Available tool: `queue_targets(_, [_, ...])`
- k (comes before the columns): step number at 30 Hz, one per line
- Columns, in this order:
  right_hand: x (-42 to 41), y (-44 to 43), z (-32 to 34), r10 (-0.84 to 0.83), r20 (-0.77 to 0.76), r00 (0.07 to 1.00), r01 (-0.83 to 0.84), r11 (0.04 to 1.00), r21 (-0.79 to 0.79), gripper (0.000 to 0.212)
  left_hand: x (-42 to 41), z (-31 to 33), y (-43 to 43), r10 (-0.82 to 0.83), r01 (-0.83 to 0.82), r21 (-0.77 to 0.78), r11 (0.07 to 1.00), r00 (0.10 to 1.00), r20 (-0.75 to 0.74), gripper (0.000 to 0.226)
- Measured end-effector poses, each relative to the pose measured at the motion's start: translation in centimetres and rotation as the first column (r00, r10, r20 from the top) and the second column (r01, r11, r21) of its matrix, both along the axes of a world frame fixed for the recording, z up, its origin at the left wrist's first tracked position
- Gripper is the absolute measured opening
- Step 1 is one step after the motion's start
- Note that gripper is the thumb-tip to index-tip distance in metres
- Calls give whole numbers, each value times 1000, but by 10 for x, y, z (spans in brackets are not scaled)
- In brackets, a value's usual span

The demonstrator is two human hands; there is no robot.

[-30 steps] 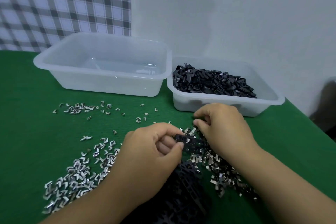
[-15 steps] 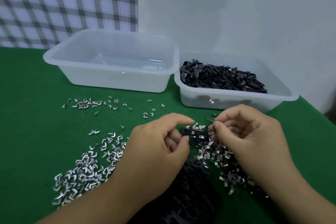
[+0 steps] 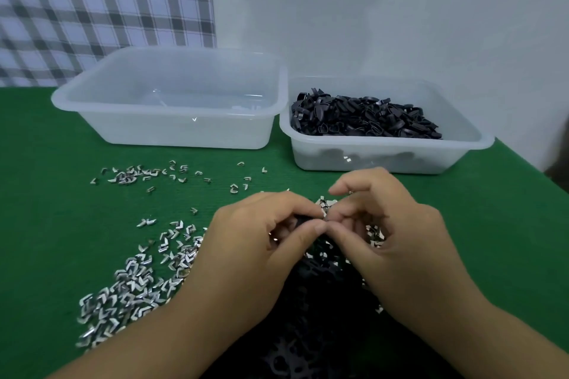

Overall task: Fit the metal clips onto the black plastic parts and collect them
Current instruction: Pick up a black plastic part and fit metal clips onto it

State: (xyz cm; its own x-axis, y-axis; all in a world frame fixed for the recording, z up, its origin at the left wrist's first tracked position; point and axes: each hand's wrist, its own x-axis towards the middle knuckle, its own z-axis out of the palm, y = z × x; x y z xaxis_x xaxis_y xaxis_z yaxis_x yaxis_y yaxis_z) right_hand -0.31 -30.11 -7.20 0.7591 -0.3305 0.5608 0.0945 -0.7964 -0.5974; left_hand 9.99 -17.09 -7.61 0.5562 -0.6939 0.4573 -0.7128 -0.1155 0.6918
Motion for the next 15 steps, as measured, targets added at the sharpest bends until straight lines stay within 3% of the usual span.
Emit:
queue_targets(5, [-1,1,3,-11,14,1000,13,985,-169,12,0,0,0,46,-46,-6,999,999,15,7])
queue_targets(11, [-1,0,3,-86,91,992,108,959,-263,3,-1,0,-1,15,-36,-92,995,977,-213,12])
queue_targets(15, [-5,-6,4,-162,135,977,190,956,-222,3,2,-2,-2,-82,-28,-227,973,882,-464,28])
